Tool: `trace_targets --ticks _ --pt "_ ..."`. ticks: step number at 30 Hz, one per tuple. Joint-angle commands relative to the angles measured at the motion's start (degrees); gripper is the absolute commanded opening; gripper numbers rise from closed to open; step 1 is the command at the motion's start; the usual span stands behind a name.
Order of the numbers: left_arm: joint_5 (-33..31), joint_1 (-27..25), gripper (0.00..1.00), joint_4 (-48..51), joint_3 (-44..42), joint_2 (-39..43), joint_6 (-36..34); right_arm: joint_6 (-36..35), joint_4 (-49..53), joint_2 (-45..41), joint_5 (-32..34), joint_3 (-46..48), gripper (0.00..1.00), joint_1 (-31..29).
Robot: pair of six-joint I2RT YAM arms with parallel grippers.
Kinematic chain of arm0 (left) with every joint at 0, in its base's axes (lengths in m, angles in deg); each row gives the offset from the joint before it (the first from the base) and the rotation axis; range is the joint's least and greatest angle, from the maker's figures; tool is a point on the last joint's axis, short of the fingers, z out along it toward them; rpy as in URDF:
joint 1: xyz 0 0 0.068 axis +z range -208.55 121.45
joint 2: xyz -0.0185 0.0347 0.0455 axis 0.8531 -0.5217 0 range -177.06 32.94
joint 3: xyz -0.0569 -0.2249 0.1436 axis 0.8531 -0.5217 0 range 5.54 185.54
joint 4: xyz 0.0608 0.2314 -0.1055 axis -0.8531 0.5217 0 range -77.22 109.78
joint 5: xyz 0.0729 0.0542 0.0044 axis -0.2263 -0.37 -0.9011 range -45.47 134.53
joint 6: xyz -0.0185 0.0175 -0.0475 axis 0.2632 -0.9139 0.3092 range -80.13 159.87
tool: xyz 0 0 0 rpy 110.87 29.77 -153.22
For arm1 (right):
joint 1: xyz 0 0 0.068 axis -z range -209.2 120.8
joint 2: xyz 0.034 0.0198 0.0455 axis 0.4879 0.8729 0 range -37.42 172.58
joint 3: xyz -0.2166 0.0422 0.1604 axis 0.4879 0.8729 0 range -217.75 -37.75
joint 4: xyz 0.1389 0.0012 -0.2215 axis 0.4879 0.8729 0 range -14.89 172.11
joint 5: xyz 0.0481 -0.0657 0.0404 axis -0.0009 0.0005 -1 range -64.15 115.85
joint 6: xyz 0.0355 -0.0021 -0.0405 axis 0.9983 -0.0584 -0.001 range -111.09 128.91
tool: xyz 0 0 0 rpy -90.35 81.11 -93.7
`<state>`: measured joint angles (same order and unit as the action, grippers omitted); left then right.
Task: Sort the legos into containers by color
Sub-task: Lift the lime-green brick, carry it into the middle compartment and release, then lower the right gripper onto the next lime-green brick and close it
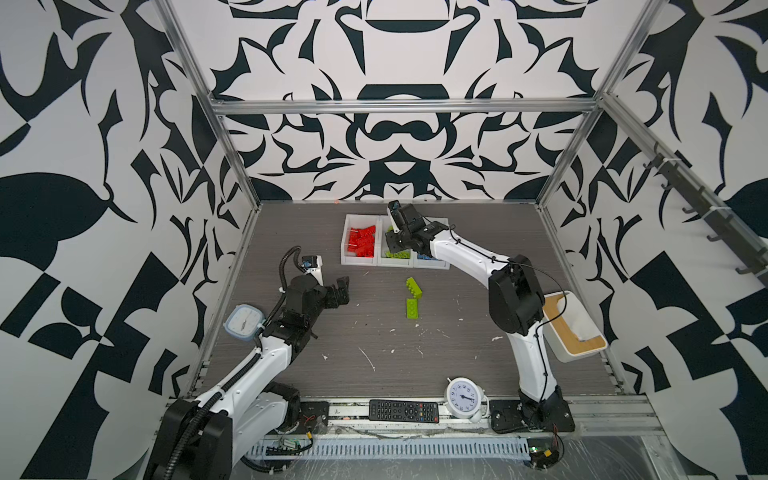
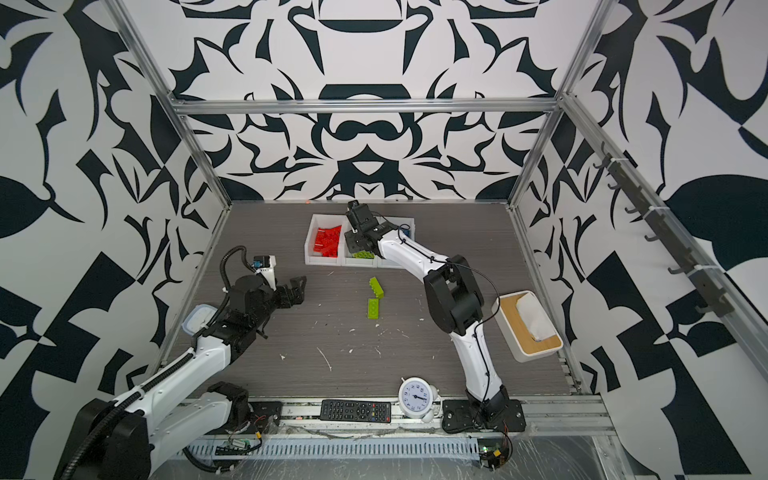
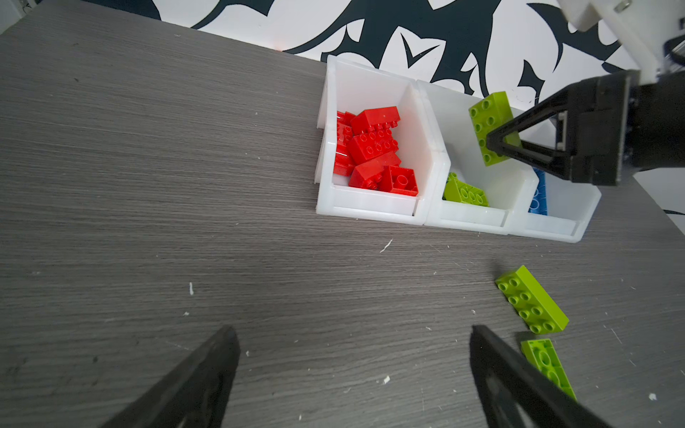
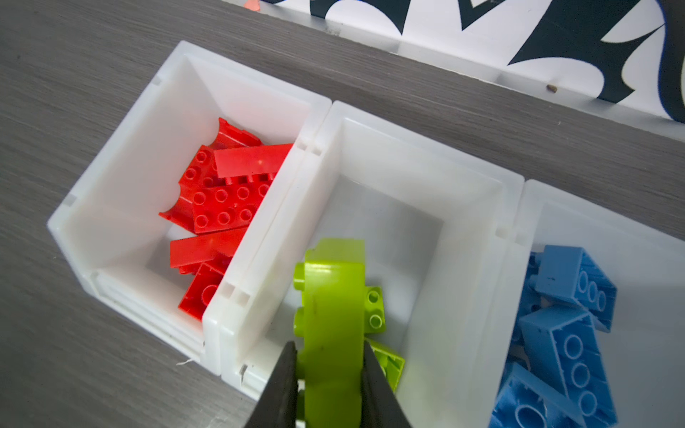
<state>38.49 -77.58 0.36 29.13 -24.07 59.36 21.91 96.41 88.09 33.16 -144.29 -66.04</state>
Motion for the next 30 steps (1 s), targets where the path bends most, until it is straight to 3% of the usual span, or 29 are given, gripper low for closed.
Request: trace_targets --ticks 1,3,6,9,30 --pt "0.2 0.2 1.0 0.2 -1.0 1.4 0.5 1.6 -1.3 0.8 1.8 -3.9 0.27 -0.1" --pt "0.4 0.2 1.0 0.0 -1.1 1.3 0.6 1.7 -0.4 1.9 2.0 -5.4 0.3 -0.1" --pt "0.4 0.2 1.0 0.3 -0.8 0.9 0.5 1.7 -0.2 2.0 2.0 -5.6 0.48 -0.1" --pt "0.4 0.2 1.0 0.2 -0.7 0.8 0.5 1.3 -0.1 1.0 1.7 -4.9 0.56 -0.1" --pt "-0.6 0.2 1.0 0.1 -0.8 0.5 0.1 -5.4 3.4 -25.8 -7.1 22.8 0.6 -1.7"
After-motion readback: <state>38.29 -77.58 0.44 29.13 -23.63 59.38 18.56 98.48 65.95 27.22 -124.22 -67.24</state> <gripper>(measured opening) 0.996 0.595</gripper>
